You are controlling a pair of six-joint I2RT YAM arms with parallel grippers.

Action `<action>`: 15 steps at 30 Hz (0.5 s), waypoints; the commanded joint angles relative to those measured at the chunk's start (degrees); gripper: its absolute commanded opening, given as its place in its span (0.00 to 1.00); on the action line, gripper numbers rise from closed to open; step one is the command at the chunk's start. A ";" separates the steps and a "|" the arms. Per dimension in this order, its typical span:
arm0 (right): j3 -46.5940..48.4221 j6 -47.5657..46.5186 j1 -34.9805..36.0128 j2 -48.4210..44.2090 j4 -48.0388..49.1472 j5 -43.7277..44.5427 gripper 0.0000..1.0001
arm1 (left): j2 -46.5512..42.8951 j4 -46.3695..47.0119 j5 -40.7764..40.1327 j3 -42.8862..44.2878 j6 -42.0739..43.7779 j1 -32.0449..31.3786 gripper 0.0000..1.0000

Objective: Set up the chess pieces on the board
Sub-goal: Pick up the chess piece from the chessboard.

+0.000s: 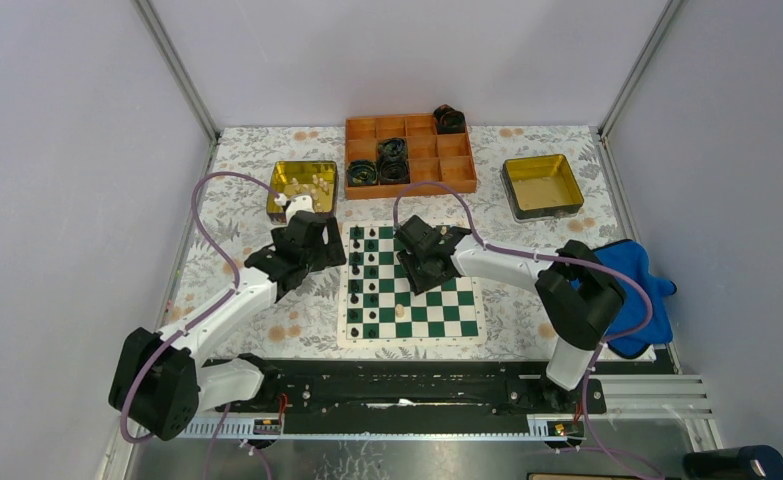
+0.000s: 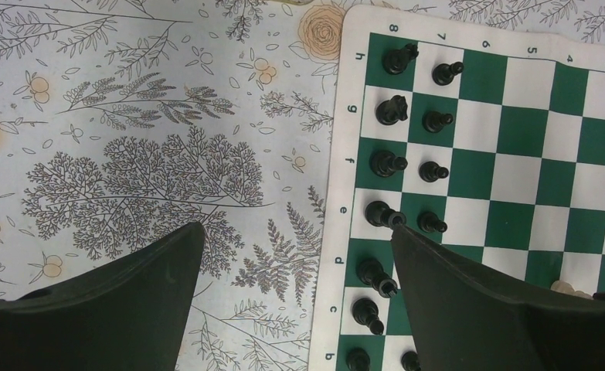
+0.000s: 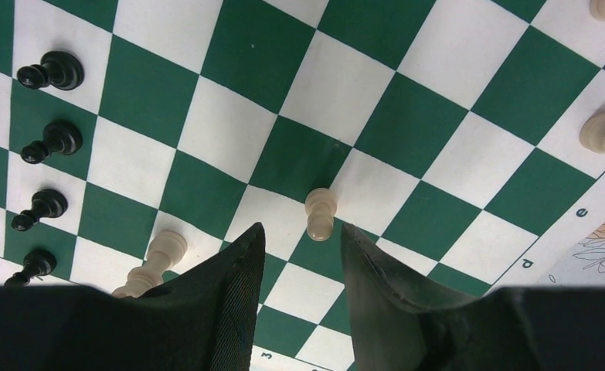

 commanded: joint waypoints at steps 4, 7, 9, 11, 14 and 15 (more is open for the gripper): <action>0.07 0.54 0.56 0.97 0.99 0.28 0.45 | 0.67 1.75 -0.70 0.63 0.29 -0.44 0.99; 0.26 0.42 0.54 1.36 1.08 0.54 0.42 | 0.78 1.74 -0.77 0.64 0.29 -0.48 0.99; 0.31 0.37 0.57 1.57 1.19 0.73 0.41 | 0.73 1.74 -0.85 0.62 0.29 -0.48 0.99; 0.52 0.33 0.53 1.88 1.30 0.85 0.40 | 0.80 1.75 -0.87 0.62 0.32 -0.48 0.99; 0.70 0.28 0.55 2.16 1.37 1.16 0.37 | 0.79 1.75 -0.87 0.62 0.29 -0.48 0.99; 0.75 0.29 0.52 2.22 1.43 1.36 0.37 | 0.80 1.72 -0.87 0.62 0.29 -0.48 0.99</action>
